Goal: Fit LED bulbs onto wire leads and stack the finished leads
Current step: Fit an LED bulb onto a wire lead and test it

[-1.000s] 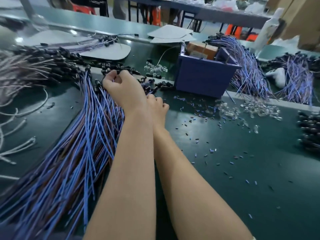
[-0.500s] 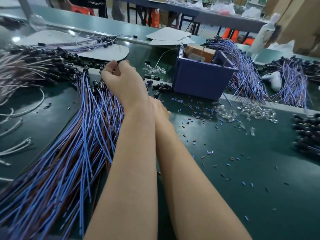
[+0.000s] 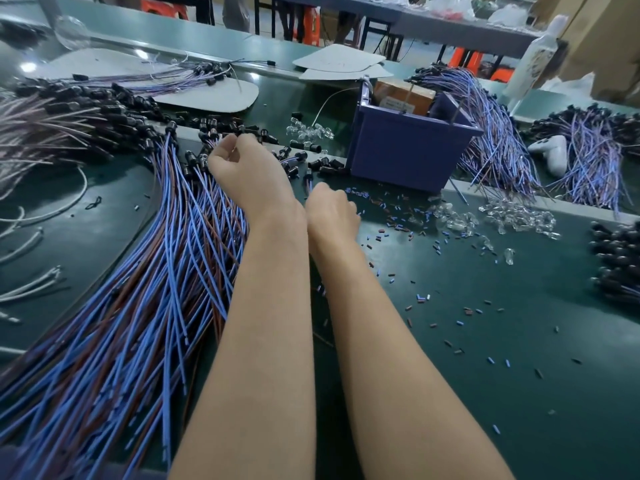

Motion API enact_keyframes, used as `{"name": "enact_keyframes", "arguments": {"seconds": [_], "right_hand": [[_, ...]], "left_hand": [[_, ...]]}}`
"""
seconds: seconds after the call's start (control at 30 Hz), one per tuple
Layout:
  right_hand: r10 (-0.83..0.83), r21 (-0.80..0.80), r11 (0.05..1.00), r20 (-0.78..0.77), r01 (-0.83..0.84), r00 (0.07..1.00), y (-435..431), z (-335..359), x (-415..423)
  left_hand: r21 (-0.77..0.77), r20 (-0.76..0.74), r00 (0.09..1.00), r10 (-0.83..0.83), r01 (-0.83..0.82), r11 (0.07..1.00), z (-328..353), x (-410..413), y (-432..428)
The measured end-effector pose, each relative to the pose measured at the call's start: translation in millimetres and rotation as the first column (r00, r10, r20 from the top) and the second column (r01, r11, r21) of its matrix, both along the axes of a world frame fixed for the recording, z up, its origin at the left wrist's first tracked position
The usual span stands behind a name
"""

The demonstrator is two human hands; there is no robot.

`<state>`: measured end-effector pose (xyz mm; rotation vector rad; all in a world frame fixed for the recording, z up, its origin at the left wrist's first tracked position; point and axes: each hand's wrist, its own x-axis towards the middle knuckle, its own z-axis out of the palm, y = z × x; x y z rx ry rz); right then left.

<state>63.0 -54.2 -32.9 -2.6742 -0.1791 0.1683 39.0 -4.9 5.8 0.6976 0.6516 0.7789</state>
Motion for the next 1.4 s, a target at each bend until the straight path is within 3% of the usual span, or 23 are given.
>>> {"name": "enact_keyframes", "arguments": {"seconds": [0.23, 0.5, 0.6, 0.7, 0.8, 0.9, 1.0, 1.07, 1.13, 1.2, 1.27, 1.33, 1.4], "right_hand": [[-0.082, 0.077, 0.994, -0.017, 0.083, 0.996, 9, -4, 5], [-0.026, 0.129, 0.991, -0.087, 0.037, 0.996, -2, 1, 2], [-0.05, 0.213, 0.975, -0.048, 0.059, 0.998, -7, 2, 4], [-0.046, 0.504, 0.862, -0.013, 0.046, 0.999, -16, 5, 3], [-0.046, 0.796, 0.604, 0.015, 0.015, 0.999, -32, 16, -3], [-0.053, 0.96, 0.281, 0.026, -0.01, 0.998, -62, 29, -5], [-0.208, 0.993, 0.114, 0.004, 0.02, 0.978, -103, 37, -3], [-0.28, 0.996, -0.006, -0.089, 0.091, 0.956, -131, 37, 1], [-0.334, 0.987, 0.048, -0.131, 0.155, 0.934, -154, 31, 2], [-0.365, 0.964, 0.194, -0.099, 0.18, 0.926, -171, 22, 1], [-0.338, 0.951, 0.268, -0.056, 0.153, 0.939, -180, 14, 0], [-0.215, 0.968, 0.225, -0.059, 0.108, 0.975, -185, 8, -2], [-0.07, 0.991, 0.102, -0.075, 0.082, 0.995, -189, 4, -2]], "left_hand": [[-0.047, -0.052, 0.999, 0.0, -0.002, 0.999, -6, 6, -3], [-0.032, -0.032, 0.999, 0.026, -0.027, 0.999, -6, 5, -5], [-0.038, -0.034, 0.999, 0.023, -0.024, 0.999, -7, 6, -9], [0.0, -0.024, 0.999, 0.042, -0.042, 0.999, -6, 7, -13], [0.148, -0.026, 0.999, 0.021, -0.017, 0.989, -5, 11, -20], [0.436, -0.156, 0.965, -0.211, 0.259, 0.862, -4, 16, -37], [0.565, -0.331, 0.796, -0.506, 0.597, 0.569, -5, 18, -63], [0.603, -0.402, 0.694, -0.597, 0.691, 0.398, -9, 18, -84], [0.663, -0.419, 0.672, -0.611, 0.686, 0.3, -11, 19, -105], [0.733, -0.398, 0.729, -0.557, 0.618, 0.285, -11, 23, -123], [0.779, -0.37, 0.784, -0.499, 0.554, 0.293, -10, 29, -140], [0.784, -0.369, 0.779, -0.507, 0.554, 0.281, -10, 34, -156], [0.798, -0.385, 0.773, -0.504, 0.553, 0.24, -14, 37, -169]]}}
